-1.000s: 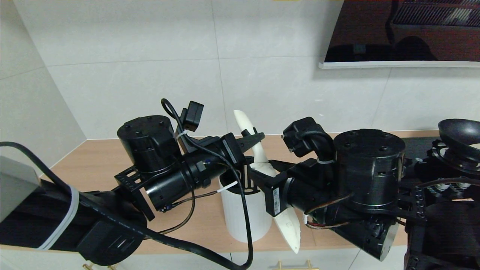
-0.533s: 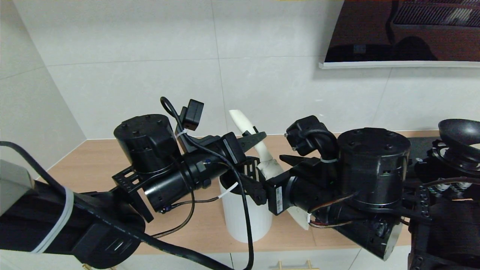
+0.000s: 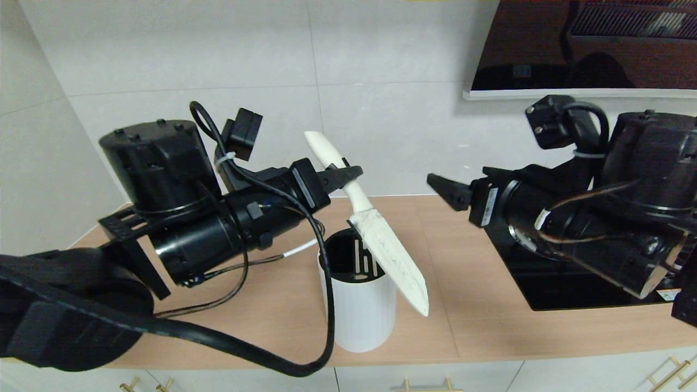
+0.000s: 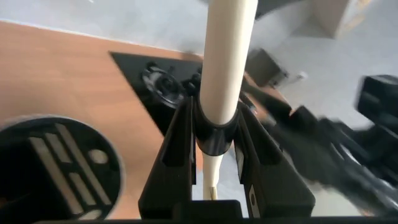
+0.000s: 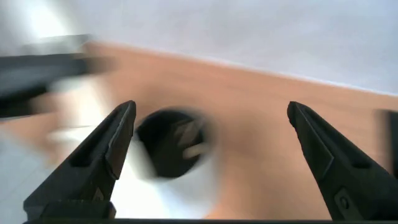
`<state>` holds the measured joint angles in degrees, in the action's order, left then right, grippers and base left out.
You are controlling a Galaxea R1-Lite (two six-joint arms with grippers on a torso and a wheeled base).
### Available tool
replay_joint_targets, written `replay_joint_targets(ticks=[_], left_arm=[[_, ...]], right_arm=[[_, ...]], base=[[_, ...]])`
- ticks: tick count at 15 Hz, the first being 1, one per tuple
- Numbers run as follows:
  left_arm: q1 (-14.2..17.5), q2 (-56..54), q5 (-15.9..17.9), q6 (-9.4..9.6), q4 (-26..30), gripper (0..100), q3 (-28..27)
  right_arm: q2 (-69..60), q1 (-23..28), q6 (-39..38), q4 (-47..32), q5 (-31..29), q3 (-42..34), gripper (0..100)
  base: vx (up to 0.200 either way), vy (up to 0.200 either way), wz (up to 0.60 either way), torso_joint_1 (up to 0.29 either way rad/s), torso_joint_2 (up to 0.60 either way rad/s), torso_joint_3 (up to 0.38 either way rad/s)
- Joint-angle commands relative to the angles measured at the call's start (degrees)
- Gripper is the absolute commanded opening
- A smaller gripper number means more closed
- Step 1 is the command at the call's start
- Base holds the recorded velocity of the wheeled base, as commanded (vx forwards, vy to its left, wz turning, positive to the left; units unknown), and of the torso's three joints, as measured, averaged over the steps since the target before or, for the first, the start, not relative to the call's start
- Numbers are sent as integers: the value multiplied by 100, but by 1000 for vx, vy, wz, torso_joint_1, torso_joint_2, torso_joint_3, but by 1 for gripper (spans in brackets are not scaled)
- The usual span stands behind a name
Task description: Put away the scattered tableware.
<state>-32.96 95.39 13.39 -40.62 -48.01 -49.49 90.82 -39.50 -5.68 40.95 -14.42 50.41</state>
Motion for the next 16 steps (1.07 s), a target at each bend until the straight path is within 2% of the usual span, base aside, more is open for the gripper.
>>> replay_joint_targets(ticks=[1,3,4,5,6,7,9,11,12,13,14,16], left_arm=[[106,-662,-205,116,749,0,-640],[97,-645,-442,362,1751,0,-1484],[97,-601,-758,581,2173,0,-1686],[97,-557,-1207,784,2463,0,-1669],[88,-478,-1400,907,2533,0,-1660],[71,-363,-1919,1144,2498,0,-1660],[-70,-372,-2437,1434,2375,0,-1669],[-263,-346,-3342,1979,2269,0,-1660],[-430,-232,-4002,2401,2050,0,-1590],[-527,-144,-4274,2568,1768,0,-1555],[-580,-21,-4511,2814,1452,0,-1493],[-624,278,-4986,3403,626,0,-1300]], right_arm=[[-144,1023,14,-34,150,83,100],[-187,1155,14,-52,150,-198,100],[-152,1155,14,-52,150,-260,100],[-126,1155,23,-52,150,-242,100],[-126,1155,23,-52,150,-242,100],[-73,1164,23,-52,150,-251,100],[-20,1164,23,-52,150,-286,100],[32,1164,23,-43,150,-295,100],[76,1146,23,-17,150,-321,100],[76,1146,23,-17,150,-330,100],[76,1146,23,-17,150,-330,100],[76,1146,23,-17,150,-339,100]], base=[[0,0,0,0,0,0],[0,0,0,0,0,0],[0,0,0,0,0,0],[0,0,0,0,0,0],[0,0,0,0,0,0],[0,0,0,0,0,0],[0,0,0,0,0,0],[0,0,0,0,0,0],[0,0,0,0,0,0],[0,0,0,0,0,0],[0,0,0,0,0,0],[0,0,0,0,0,0]])
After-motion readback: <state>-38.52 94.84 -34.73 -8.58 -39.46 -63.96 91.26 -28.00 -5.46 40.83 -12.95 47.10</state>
